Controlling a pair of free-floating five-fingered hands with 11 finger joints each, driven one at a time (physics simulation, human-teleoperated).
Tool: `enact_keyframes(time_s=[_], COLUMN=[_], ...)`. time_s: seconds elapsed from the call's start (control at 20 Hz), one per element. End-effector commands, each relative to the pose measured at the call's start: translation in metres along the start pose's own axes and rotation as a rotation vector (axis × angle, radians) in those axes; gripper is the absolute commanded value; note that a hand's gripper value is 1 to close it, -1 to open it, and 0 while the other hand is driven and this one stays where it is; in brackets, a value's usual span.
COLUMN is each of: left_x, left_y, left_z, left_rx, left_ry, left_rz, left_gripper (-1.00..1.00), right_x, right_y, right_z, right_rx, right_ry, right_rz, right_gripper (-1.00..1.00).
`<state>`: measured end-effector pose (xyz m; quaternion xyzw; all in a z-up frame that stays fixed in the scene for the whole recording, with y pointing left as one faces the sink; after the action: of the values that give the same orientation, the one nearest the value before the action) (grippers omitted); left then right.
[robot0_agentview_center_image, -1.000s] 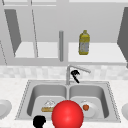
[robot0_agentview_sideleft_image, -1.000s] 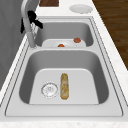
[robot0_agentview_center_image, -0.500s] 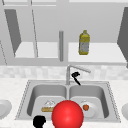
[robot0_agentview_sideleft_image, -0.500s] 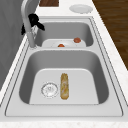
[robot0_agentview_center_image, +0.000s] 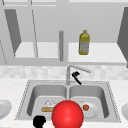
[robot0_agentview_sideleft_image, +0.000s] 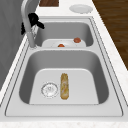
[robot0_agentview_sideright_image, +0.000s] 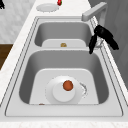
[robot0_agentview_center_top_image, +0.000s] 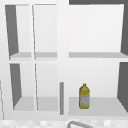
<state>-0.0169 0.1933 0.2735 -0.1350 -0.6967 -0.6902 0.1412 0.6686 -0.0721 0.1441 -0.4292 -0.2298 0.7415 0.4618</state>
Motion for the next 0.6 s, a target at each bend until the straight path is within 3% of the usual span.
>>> enact_keyframes(time_s=[0.0,0.1,0.15,0.2,0.3,0.4,0.55], left_x=[0.0,0.0,0.0,0.0,0.0,0.0,0.0], left_y=[0.0,0.0,0.0,0.0,0.0,0.0,0.0], left_z=[0.0,0.0,0.0,0.0,0.0,0.0,0.0], left_rx=[0.0,0.0,0.0,0.0,0.0,0.0,0.0], left_ry=[0.0,0.0,0.0,0.0,0.0,0.0,0.0], left_rz=[0.0,0.0,0.0,0.0,0.0,0.0,0.0], left_gripper=[0.0,0.0,0.0,0.0,0.0,0.0,0.0], right_x=[0.022,0.033,0.04,0.047,0.06,0.047,0.038], right_y=[0.012,0.012,0.013,0.012,0.017,0.033,0.034], right_z=[-0.016,-0.014,-0.013,-0.012,-0.016,-0.005,-0.024], right_rx=[0.053,0.041,0.028,0.021,0.018,0.005,0.001], right_ry=[0.023,0.061,0.088,0.111,0.16,0.169,0.169], right_rz=[0.022,0.056,0.076,0.112,0.137,0.041,-0.019], right_gripper=[-1.0,-1.0,1.0,1.0,1.0,1.0,1.0])
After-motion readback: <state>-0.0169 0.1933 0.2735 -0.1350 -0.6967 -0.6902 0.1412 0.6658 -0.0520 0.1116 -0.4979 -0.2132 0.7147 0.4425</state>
